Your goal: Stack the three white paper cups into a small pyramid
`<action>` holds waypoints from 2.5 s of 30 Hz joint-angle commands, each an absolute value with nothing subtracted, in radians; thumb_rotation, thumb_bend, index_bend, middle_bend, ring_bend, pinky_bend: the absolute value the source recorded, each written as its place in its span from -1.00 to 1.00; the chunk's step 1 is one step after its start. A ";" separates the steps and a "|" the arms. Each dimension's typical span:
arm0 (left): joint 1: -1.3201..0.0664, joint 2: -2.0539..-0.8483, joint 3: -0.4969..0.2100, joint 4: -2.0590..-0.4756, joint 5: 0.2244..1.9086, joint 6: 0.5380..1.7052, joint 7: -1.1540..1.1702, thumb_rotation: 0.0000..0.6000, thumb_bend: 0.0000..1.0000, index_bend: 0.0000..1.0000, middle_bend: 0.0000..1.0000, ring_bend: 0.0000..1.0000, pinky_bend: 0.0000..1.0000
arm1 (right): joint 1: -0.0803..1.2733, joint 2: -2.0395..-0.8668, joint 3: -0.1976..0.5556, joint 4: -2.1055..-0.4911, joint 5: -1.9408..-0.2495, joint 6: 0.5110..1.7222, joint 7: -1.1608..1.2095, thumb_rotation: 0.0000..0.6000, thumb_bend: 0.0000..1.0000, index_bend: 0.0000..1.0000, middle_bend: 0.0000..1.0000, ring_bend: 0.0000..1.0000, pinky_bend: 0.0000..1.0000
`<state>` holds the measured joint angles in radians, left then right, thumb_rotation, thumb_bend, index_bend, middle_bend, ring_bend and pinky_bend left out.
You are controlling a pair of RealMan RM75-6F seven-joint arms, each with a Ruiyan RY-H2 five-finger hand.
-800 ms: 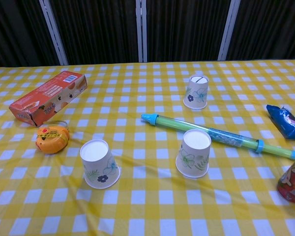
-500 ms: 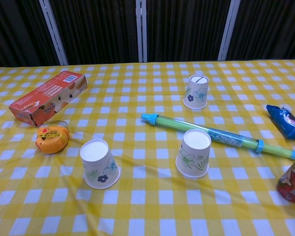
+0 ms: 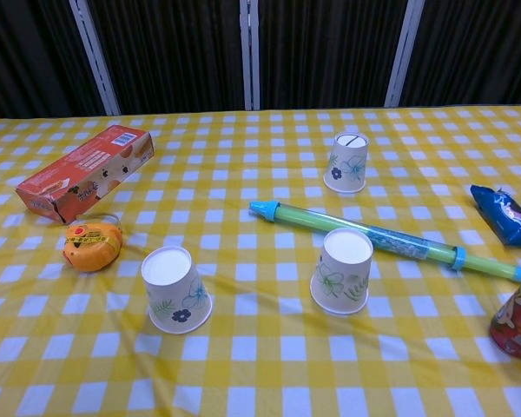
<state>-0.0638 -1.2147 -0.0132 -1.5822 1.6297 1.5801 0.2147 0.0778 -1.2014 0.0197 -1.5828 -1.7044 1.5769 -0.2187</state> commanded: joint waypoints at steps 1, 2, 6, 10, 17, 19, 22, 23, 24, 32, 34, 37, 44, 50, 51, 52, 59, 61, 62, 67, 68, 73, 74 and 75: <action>-0.070 -1.211 -0.011 -1.597 1.640 1.576 0.222 1.00 -0.97 -1.00 -1.00 -1.00 -1.00 | 0.077 -1.200 0.020 -1.583 -1.702 1.578 -0.216 1.00 -0.73 -0.90 -1.00 -1.00 -1.00; -0.072 -1.210 -0.011 -1.603 1.643 1.574 0.224 1.00 -0.96 -1.00 -1.00 -1.00 -1.00 | 0.077 -1.200 0.021 -1.583 -1.701 1.579 -0.215 1.00 -0.73 -0.90 -1.00 -1.00 -1.00; -0.092 -1.194 -0.009 -1.641 1.667 1.552 0.244 1.00 -0.96 -0.84 -1.00 -1.00 -1.00 | 0.077 -1.198 0.023 -1.586 -1.697 1.578 -0.209 1.00 -0.73 -0.90 -1.00 -1.00 -1.00; -0.134 -1.161 -0.014 -1.712 1.698 1.504 0.290 1.00 -0.96 -0.57 -1.00 -1.00 -1.00 | 0.078 -1.195 0.023 -1.589 -1.697 1.577 -0.203 1.00 -0.73 -0.90 -1.00 -1.00 -1.00; -0.259 -1.132 -0.028 -1.871 1.666 1.269 0.455 1.00 -0.76 -0.47 -1.00 -1.00 -1.00 | 0.075 -1.177 0.022 -1.599 -1.700 1.587 -0.164 1.00 -0.73 -0.90 -1.00 -1.00 -1.00; -0.283 -1.139 -0.035 -1.892 1.636 1.221 0.482 1.00 -0.76 -0.50 -1.00 -1.00 -1.00 | 0.075 -1.174 0.023 -1.599 -1.698 1.587 -0.158 1.00 -0.73 -0.90 -1.00 -1.00 -1.00; -0.318 -1.156 -0.047 -1.909 1.598 1.160 0.525 1.00 -0.76 -0.61 -1.00 -1.00 -1.00 | 0.076 -1.171 0.024 -1.600 -1.696 1.588 -0.148 1.00 -0.73 -0.90 -1.00 -1.00 -1.00; -0.336 -1.167 -0.055 -1.916 1.576 1.131 0.548 1.00 -0.76 -0.67 -1.00 -1.00 -1.00 | 0.076 -1.170 0.025 -1.600 -1.695 1.588 -0.144 1.00 -0.73 -0.90 -1.00 -1.00 -1.00; -0.348 -1.175 -0.059 -1.921 1.560 1.110 0.561 1.00 -0.76 -0.70 -1.00 -1.00 -1.00 | 0.076 -1.169 0.025 -1.601 -1.696 1.589 -0.141 1.00 -0.73 -0.90 -1.00 -1.00 -1.00; -0.457 -1.264 -0.101 -1.952 1.361 0.978 0.752 1.00 -0.76 -0.74 -1.00 -1.00 -1.00 | 0.071 -1.155 0.028 -1.608 -1.698 1.605 -0.113 1.00 -0.73 -0.90 -1.00 -1.00 -1.00; -0.484 -1.296 -0.106 -1.957 1.309 0.958 0.794 1.00 -0.76 -0.68 -1.00 -1.00 -1.00 | 0.069 -1.150 0.029 -1.612 -1.698 1.609 -0.103 1.00 -0.73 -0.90 -1.00 -1.00 -1.00; -0.519 -1.334 -0.112 -1.952 1.253 0.946 0.838 1.00 -0.76 -0.57 -1.00 -1.00 -1.00 | 0.067 -1.145 0.029 -1.615 -1.702 1.617 -0.093 1.00 -0.73 -0.90 -1.00 -1.00 -1.00; -0.586 -1.413 -0.109 -1.926 1.156 0.943 0.926 1.00 -0.76 -0.46 -1.00 -1.00 -1.00 | 0.065 -1.135 0.033 -1.617 -1.696 1.622 -0.071 1.00 -0.73 -0.90 -1.00 -1.00 -1.00; -0.633 -1.455 -0.107 -1.911 1.078 0.956 0.972 1.00 -0.76 -0.47 -1.00 -1.00 -1.00 | 0.062 -1.128 0.034 -1.620 -1.698 1.629 -0.058 1.00 -0.73 -0.90 -1.00 -1.00 -1.00; -0.640 -1.460 -0.105 -1.909 1.068 0.959 0.977 1.00 -0.76 -0.46 -1.00 -1.00 -1.00 | 0.062 -1.128 0.035 -1.620 -1.698 1.630 -0.056 1.00 -0.73 -0.90 -1.00 -1.00 -1.00; -0.647 -1.464 -0.104 -1.906 1.059 0.961 0.981 1.00 -0.76 -0.45 -1.00 -1.00 -1.00 | 0.061 -1.127 0.035 -1.620 -1.697 1.630 -0.054 1.00 -0.73 -0.90 -1.00 -1.00 -1.00; -0.679 -1.486 -0.083 -1.898 1.014 0.986 0.997 1.00 -0.50 -0.31 -1.00 -1.00 -1.00 | 0.060 -1.124 0.035 -1.621 -1.698 1.633 -0.046 1.00 -0.73 -0.90 -1.00 -1.00 -1.00; -0.686 -1.487 -0.075 -1.898 1.007 0.993 0.999 1.00 -0.49 -0.28 -1.00 -1.00 -1.00 | 0.060 -1.123 0.035 -1.621 -1.699 1.633 -0.045 1.00 -0.73 -0.90 -1.00 -1.00 -1.00; -0.689 -1.487 -0.073 -1.899 1.005 0.997 0.998 1.00 -0.49 -0.28 -1.00 -1.00 -1.00 | 0.060 -1.123 0.036 -1.621 -1.699 1.634 -0.045 1.00 -0.73 -0.90 -1.00 -1.00 -1.00; -0.704 -1.487 -0.070 -1.907 1.012 1.021 0.980 1.00 -0.49 -0.28 -1.00 -1.00 -1.00 | 0.060 -1.122 0.035 -1.622 -1.700 1.633 -0.042 1.00 -0.73 -0.90 -1.00 -1.00 -1.00; -0.709 -1.486 -0.070 -1.909 1.013 1.023 0.978 1.00 -0.49 -0.27 -1.00 -1.00 -1.00 | 0.060 -1.122 0.036 -1.622 -1.699 1.632 -0.041 1.00 -0.73 -0.90 -1.00 -1.00 -1.00; -0.739 -1.486 -0.088 -1.932 0.997 1.030 0.970 1.00 -0.49 -0.24 -1.00 -1.00 -1.00 | 0.060 -1.119 0.038 -1.621 -1.693 1.630 -0.031 1.00 -0.73 -0.90 -1.00 -1.00 -1.00; -0.750 -1.484 -0.089 -1.937 0.990 1.025 0.981 1.00 -0.49 -0.23 -1.00 -1.00 -1.00 | 0.060 -1.118 0.039 -1.620 -1.691 1.630 -0.027 1.00 -0.73 -0.90 -1.00 -1.00 -1.00; -0.759 -1.481 -0.087 -1.943 0.976 1.023 0.993 1.00 -0.49 -0.23 -1.00 -1.00 -1.00 | 0.060 -1.117 0.040 -1.619 -1.689 1.630 -0.024 1.00 -0.73 -0.90 -1.00 -1.00 -1.00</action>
